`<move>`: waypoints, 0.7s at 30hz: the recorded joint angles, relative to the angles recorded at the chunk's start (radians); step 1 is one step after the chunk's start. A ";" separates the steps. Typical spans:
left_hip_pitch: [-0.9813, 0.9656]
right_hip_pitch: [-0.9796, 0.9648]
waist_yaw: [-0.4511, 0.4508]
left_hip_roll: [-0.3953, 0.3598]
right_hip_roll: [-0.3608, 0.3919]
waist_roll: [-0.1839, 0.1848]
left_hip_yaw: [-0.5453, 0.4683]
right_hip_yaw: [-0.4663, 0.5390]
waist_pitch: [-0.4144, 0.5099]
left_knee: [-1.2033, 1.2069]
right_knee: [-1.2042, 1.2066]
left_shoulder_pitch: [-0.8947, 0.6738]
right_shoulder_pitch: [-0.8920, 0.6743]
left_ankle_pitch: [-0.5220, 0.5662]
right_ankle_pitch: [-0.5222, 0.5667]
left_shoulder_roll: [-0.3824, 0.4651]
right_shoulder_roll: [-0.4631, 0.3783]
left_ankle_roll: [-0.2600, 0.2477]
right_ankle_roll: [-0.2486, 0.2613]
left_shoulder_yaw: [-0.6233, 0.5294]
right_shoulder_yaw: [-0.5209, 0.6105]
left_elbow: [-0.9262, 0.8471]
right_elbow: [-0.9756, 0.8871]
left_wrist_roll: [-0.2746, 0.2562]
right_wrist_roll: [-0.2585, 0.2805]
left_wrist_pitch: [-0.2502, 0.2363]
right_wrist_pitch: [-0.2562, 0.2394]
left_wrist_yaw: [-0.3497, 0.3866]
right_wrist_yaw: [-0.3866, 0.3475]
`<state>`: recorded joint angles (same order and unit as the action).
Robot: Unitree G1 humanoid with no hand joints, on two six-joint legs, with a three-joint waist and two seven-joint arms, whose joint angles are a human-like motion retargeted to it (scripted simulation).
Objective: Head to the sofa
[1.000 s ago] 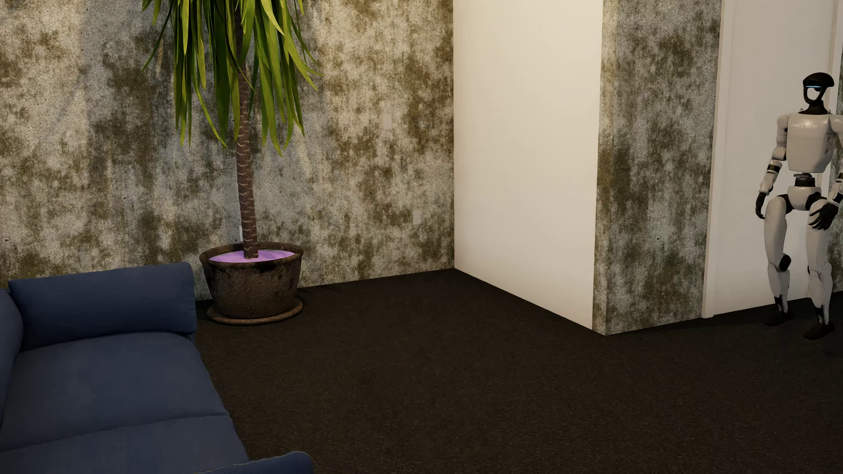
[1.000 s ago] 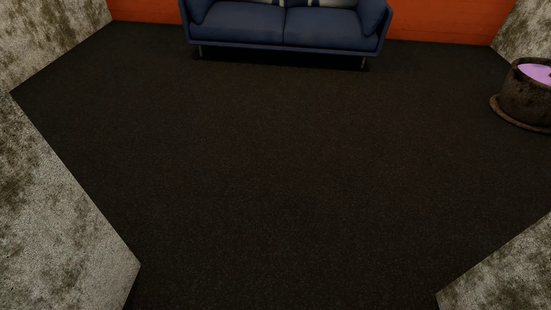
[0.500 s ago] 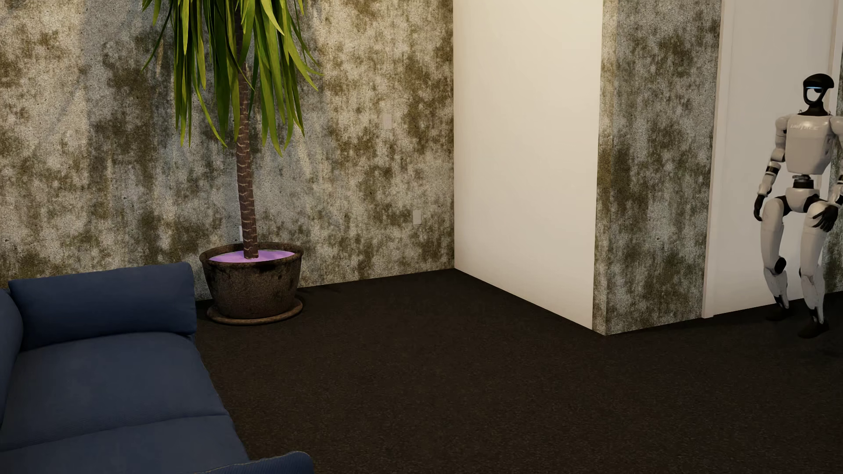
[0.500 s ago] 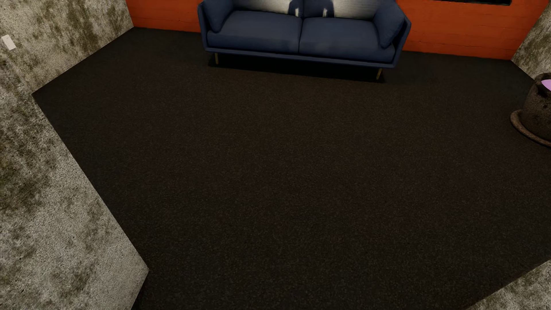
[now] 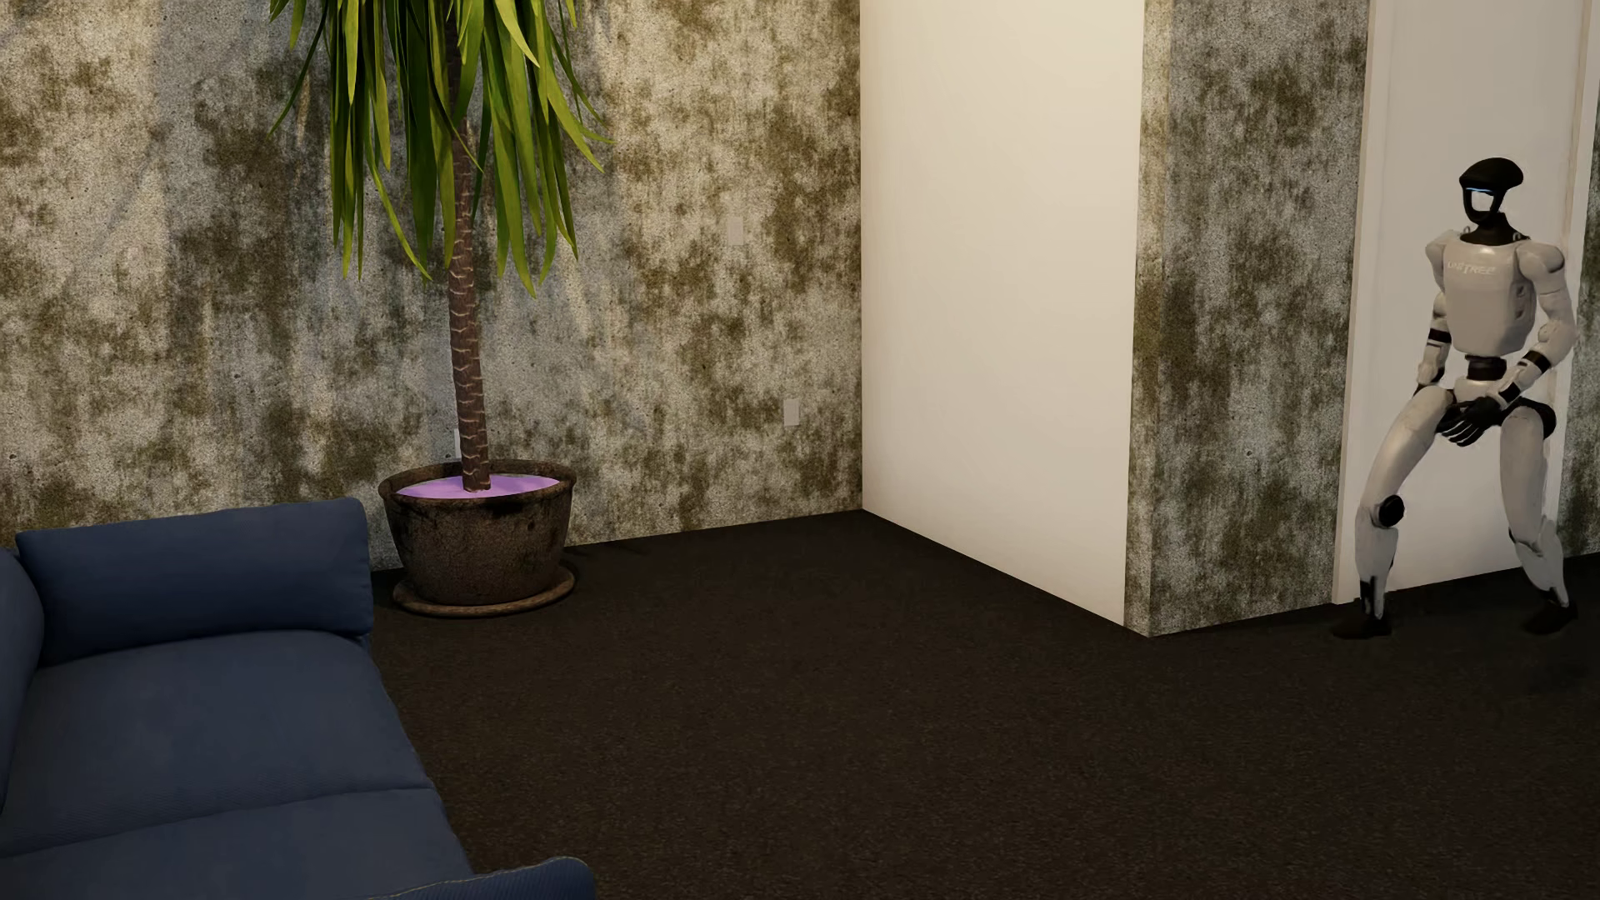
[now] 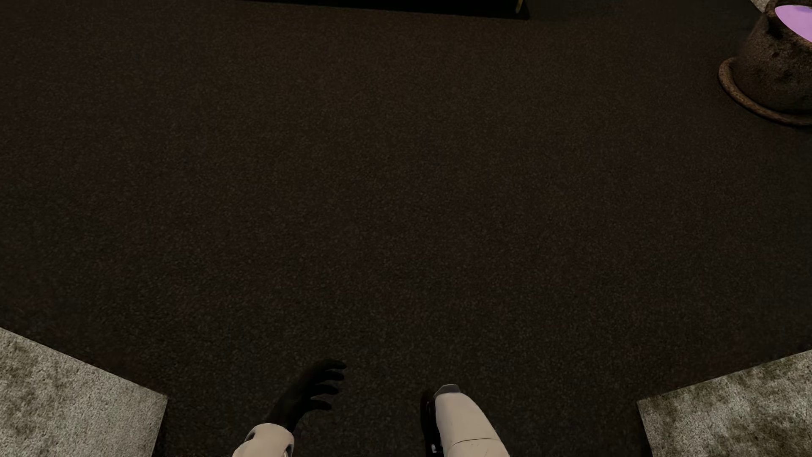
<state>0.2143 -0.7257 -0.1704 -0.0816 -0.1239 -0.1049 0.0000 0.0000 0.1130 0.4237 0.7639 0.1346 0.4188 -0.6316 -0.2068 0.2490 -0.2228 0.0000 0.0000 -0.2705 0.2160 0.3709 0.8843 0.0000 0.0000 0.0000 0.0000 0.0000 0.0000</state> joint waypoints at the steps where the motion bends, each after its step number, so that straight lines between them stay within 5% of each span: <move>1: 0.046 0.000 -0.004 0.004 -0.016 -0.002 0.000 0.000 0.007 0.012 -0.075 -0.027 0.001 -0.037 0.025 -0.007 0.000 0.000 0.000 0.006 -0.014 -0.050 0.037 0.000 0.000 0.000 0.000 0.000 0.000; 3: 0.123 0.007 -0.028 0.024 -0.043 0.006 0.000 0.000 0.003 0.023 -0.130 -0.065 0.001 -0.074 0.041 -0.024 0.000 0.000 0.000 0.015 -0.069 -0.123 0.097 0.000 0.000 0.000 0.000 0.000 0.000; 5: 0.154 0.001 -0.042 0.066 -0.033 0.044 0.000 0.000 -0.019 -0.001 -0.050 -0.072 0.000 0.038 0.184 -0.035 -0.017 0.000 0.000 0.002 -0.074 -0.155 0.131 0.000 0.000 0.000 0.000 0.000 0.000; 7: 0.110 0.025 -0.023 0.078 0.028 0.068 0.000 0.000 -0.006 0.128 0.040 -0.053 -0.045 0.445 0.191 -0.020 -0.027 0.000 0.000 -0.031 -0.044 -0.126 0.152 0.000 0.000 0.000 0.000 0.000 0.000; 8: 0.025 0.079 0.002 0.073 0.057 0.068 0.000 0.000 0.003 0.312 0.052 -0.049 -0.069 0.720 0.151 0.001 -0.031 0.000 0.000 -0.073 -0.020 -0.081 0.140 0.000 0.000 0.000 0.000 0.000 0.000; 9: -0.102 0.139 0.021 0.070 0.078 0.078 0.000 0.000 0.007 0.548 0.055 -0.054 -0.093 0.863 0.105 0.022 -0.039 0.000 0.000 -0.129 0.002 -0.024 0.110 0.000 0.000 0.000 0.000 0.000 0.000; 11: -0.329 0.297 0.048 0.066 0.097 0.091 0.000 0.000 0.021 0.958 0.034 -0.042 -0.128 0.718 0.036 0.045 -0.056 0.000 0.000 -0.219 0.015 0.082 0.003 0.000 0.000 0.000 0.000 0.000 0.000; 13: -0.546 0.461 0.103 0.059 0.108 0.080 0.000 0.000 0.010 1.052 -0.041 0.017 -0.142 0.654 -0.012 0.056 -0.059 0.000 0.000 -0.237 0.000 0.176 -0.156 0.000 0.000 0.000 0.000 0.000 0.000; 17: -0.723 0.799 0.217 0.043 0.119 0.039 0.000 0.000 0.000 0.457 -0.183 0.196 -0.180 0.859 -0.130 0.072 -0.039 0.000 0.000 -0.133 -0.048 0.334 -0.428 0.000 0.000 0.000 0.000 0.000 0.000; 18: -0.715 0.884 0.237 0.047 0.126 0.046 0.000 0.000 0.000 0.270 -0.210 0.238 -0.191 0.834 -0.160 0.065 -0.040 0.000 0.000 -0.092 -0.059 0.370 -0.481 0.000 0.000 0.000 0.000 0.000 0.000; 21: -0.680 1.103 0.292 0.068 0.131 0.072 0.000 0.000 -0.016 0.048 -0.245 0.334 -0.204 0.363 -0.225 0.036 -0.042 0.000 0.000 0.008 -0.097 0.452 -0.588 0.000 0.000 0.000 0.000 0.000 0.000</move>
<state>-0.4657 0.3769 0.1218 -0.0139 0.0068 -0.0329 0.0000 0.0000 0.0966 0.4718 0.5185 0.4689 0.2146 -0.2683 -0.4320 0.2851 -0.2649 0.0000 0.0000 -0.2620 0.1185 0.8228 0.2965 0.0000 0.0000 0.0000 0.0000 0.0000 0.0000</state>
